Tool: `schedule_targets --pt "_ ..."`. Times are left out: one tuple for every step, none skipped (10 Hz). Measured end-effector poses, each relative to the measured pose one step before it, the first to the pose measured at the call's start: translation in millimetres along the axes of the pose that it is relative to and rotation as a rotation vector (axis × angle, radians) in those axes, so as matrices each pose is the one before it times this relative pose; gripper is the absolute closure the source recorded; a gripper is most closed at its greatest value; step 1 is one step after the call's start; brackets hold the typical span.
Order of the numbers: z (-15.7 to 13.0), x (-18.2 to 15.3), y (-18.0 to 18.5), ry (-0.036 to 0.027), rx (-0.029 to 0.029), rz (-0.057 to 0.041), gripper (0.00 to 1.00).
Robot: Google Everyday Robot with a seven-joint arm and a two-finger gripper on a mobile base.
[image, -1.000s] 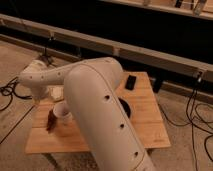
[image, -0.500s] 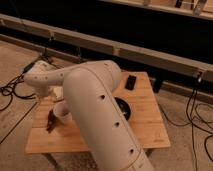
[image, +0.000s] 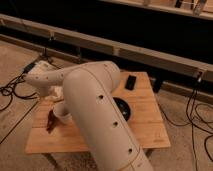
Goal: Place the white sponge in the ceramic bowl
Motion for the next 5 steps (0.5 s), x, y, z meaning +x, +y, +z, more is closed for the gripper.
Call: schedule_targets --pt "0.0 0.01 -0.06 0.00003 0.00004 0.00008 0.35" --pt "0.05 0.05 -0.12 -0.00003 0.00011 -0.00001 0.35" --pt "0.05 0.04 -0.16 -0.00053 0.00044 -0.00055 0.35" --pt "0.01 -1.75 -2.89 -0.00848 0.00812 -0.00597 0.35" --pt "0.12 -4.64 -8.06 -0.01649 0.01996 -0.00122 0.35"
